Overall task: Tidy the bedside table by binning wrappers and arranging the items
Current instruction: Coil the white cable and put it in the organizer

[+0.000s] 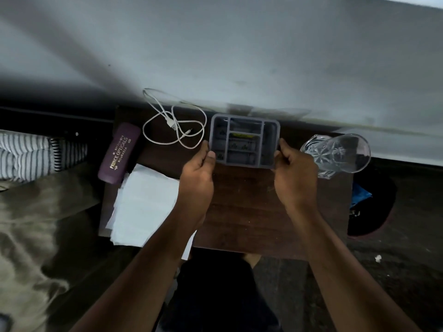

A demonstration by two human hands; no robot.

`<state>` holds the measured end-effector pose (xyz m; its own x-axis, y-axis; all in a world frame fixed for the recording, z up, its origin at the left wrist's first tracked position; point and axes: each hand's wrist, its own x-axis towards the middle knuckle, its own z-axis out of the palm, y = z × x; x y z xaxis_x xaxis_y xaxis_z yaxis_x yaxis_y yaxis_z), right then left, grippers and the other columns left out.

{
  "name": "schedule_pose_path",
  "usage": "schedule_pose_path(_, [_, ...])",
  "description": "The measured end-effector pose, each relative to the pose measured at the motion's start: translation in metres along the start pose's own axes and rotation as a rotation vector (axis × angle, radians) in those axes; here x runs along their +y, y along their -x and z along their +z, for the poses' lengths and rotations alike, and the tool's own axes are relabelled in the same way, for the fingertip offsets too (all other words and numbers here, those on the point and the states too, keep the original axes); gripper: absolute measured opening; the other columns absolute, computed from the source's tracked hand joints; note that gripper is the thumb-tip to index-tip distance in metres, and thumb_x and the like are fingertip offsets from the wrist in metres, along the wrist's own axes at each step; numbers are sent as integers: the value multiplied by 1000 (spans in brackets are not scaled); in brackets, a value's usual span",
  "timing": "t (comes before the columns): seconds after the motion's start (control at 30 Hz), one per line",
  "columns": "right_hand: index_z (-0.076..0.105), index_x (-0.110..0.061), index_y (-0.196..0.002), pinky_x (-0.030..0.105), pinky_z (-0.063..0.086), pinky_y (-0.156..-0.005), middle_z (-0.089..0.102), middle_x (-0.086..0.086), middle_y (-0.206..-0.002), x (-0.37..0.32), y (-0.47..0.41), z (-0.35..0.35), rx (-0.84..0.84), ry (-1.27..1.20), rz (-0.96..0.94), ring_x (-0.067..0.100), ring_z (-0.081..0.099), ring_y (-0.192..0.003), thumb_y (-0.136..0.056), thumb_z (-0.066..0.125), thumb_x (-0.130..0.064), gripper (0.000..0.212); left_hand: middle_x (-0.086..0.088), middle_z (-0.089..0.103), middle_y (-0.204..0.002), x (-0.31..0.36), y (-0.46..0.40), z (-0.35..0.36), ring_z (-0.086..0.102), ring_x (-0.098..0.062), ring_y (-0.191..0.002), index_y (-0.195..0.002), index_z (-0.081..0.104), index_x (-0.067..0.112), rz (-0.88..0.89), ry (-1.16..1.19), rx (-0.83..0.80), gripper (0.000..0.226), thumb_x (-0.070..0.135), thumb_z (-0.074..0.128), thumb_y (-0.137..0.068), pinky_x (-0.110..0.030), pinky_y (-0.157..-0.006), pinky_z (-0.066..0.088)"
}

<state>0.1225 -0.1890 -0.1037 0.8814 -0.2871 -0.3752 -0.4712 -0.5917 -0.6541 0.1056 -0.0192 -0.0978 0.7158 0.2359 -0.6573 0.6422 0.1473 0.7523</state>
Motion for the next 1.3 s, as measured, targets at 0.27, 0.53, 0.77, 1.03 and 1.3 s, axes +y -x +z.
schedule_pose_path(0.27, [63,4,-124,32,38,-100,66,22,-121,-47,28,11,275,306,-373,39,56,-114,-89,63,0,35,9,45,-153,3,12,-36,37,14,-130,-150,44,16,120,-251,-75,50,19,55,-101,8,-95,27])
schedule_pose_path(0.53, [67,-3,-123,40,45,-101,64,16,-121,-117,63,90,-56,209,-469,32,56,-116,-91,65,-6,32,15,65,-124,3,25,-105,56,8,-111,-146,49,28,76,-245,-42,47,33,56,-100,-26,-106,41])
schedule_pose_path(0.77, [58,-6,-132,39,45,-102,62,17,-126,-149,39,126,-59,275,-359,31,58,-117,-97,63,-24,40,23,50,-144,6,32,-143,45,24,-116,-146,50,28,29,-217,-14,43,28,53,-103,9,-86,30])
schedule_pose_path(1.03, [49,2,-137,39,40,-111,53,20,-142,-150,14,163,-158,523,-237,34,50,-132,-101,56,-17,41,19,52,-142,1,48,-155,47,1,-134,-152,35,33,228,-543,-114,55,24,54,-102,-9,-104,35])
schedule_pose_path(1.3, [67,6,-98,32,43,-79,66,27,-103,-147,14,143,-124,269,-348,41,61,-100,-96,54,-6,18,4,31,-160,-1,46,-156,26,-15,-152,-153,31,12,498,-702,-211,59,7,56,-100,-17,-119,24])
